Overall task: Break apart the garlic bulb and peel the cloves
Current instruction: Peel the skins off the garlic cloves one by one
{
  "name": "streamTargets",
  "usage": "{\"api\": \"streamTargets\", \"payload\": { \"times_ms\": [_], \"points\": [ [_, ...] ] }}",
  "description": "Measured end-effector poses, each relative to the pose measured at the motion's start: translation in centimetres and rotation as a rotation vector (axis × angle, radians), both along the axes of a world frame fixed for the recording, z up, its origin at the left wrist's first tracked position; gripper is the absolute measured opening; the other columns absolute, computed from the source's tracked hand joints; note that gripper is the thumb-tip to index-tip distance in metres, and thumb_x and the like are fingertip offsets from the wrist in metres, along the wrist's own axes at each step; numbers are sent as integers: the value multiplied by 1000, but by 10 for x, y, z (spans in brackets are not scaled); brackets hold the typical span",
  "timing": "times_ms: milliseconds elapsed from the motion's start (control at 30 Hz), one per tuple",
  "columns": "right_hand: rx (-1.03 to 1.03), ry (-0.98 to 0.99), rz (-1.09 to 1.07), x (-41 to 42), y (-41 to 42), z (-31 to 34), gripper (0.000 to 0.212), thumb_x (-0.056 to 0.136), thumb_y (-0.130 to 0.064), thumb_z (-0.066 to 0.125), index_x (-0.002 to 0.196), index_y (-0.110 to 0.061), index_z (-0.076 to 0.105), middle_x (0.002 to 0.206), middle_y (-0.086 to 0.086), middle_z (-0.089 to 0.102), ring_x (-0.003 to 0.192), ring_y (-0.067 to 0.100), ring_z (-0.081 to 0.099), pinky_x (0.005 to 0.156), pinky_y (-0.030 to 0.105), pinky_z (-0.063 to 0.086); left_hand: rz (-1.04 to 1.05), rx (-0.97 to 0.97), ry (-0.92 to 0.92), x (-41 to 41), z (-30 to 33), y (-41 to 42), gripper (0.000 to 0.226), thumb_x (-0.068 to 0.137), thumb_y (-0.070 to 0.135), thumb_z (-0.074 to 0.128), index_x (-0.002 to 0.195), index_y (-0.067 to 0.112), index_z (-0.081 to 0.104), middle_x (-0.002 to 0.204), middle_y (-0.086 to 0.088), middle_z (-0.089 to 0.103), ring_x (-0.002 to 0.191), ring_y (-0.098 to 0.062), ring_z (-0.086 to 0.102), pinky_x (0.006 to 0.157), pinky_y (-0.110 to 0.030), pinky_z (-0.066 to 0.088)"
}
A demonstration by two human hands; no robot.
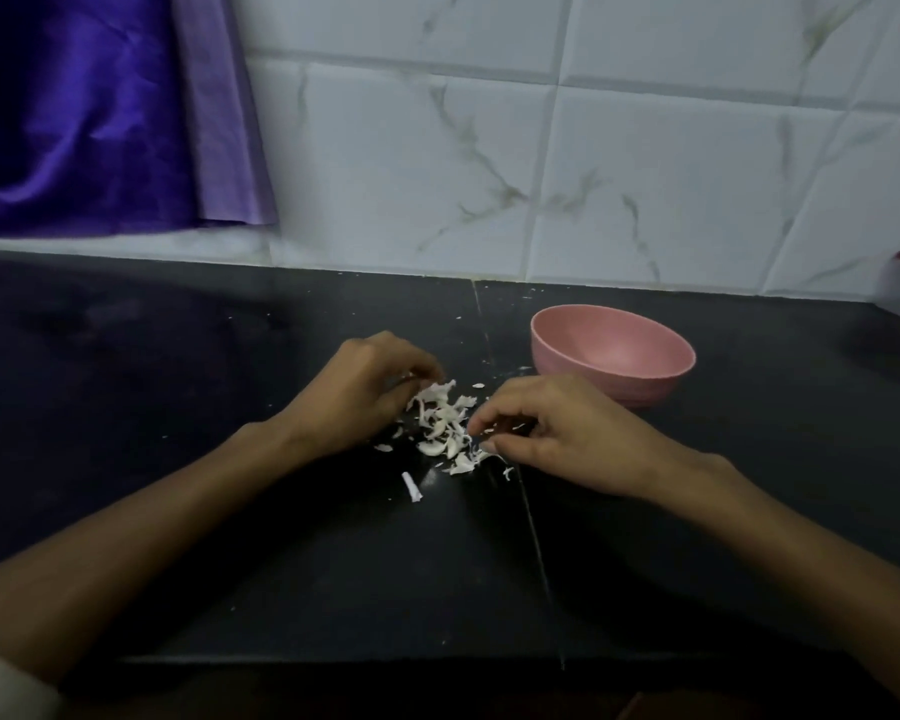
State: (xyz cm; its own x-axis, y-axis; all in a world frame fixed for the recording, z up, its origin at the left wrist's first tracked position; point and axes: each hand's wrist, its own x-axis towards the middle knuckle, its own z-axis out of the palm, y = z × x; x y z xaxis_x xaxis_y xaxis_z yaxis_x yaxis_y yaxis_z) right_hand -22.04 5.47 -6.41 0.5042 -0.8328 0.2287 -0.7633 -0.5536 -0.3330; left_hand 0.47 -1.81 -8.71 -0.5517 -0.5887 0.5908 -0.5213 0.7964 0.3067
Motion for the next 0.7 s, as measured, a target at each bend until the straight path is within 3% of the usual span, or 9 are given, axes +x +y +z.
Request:
{"api": "streamTargets", "payload": {
  "times_ms": [67, 167, 333, 467, 700],
  "points": [
    [-20, 44, 21, 9, -6, -1, 19, 91, -21, 68, 109, -25, 74, 101, -10, 67, 88, 4, 63, 75, 22, 51, 29, 14, 44, 2, 2, 0, 13, 87, 6, 70, 98, 11, 75, 86, 10, 65, 85, -9, 62, 78, -24, 50],
    [-56, 141, 33, 24, -12, 0, 22, 91, -24, 65, 112, -26, 72, 104, -10, 63, 85, 3, 59, 79, 34, 52, 15, -2, 26, 0, 0, 0, 13, 86, 4, 70, 96, 11, 75, 87, 8, 68, 84, -11, 61, 76, -23, 48],
    [-59, 228, 64, 32, -18, 0, 23, 92, -26, 63, 113, -29, 72, 98, -20, 47, 85, 1, 53, 80, 33, 50, -19, 0, -18, -3, -6, -2, 15, 88, 6, 66, 100, 11, 74, 93, 3, 73, 87, -15, 60, 76, -23, 45],
    [-83, 173, 73, 28, -21, -6, 16, 92, -25, 66, 104, -27, 76, 99, -15, 61, 87, 5, 60, 75, 36, 51, -17, 1, -28, -5, -9, -3, 15, 90, 9, 66, 102, 13, 73, 94, 4, 72, 88, -13, 60, 77, -23, 45],
    [-72, 146, 89, 20, -24, -6, 13, 94, -20, 63, 103, -23, 72, 101, -13, 59, 85, 2, 53, 78, 38, 51, -8, 7, 14, -6, -7, 0, 16, 88, 7, 67, 102, 13, 73, 93, 6, 71, 87, -8, 59, 77, -20, 46]
  ]
}}
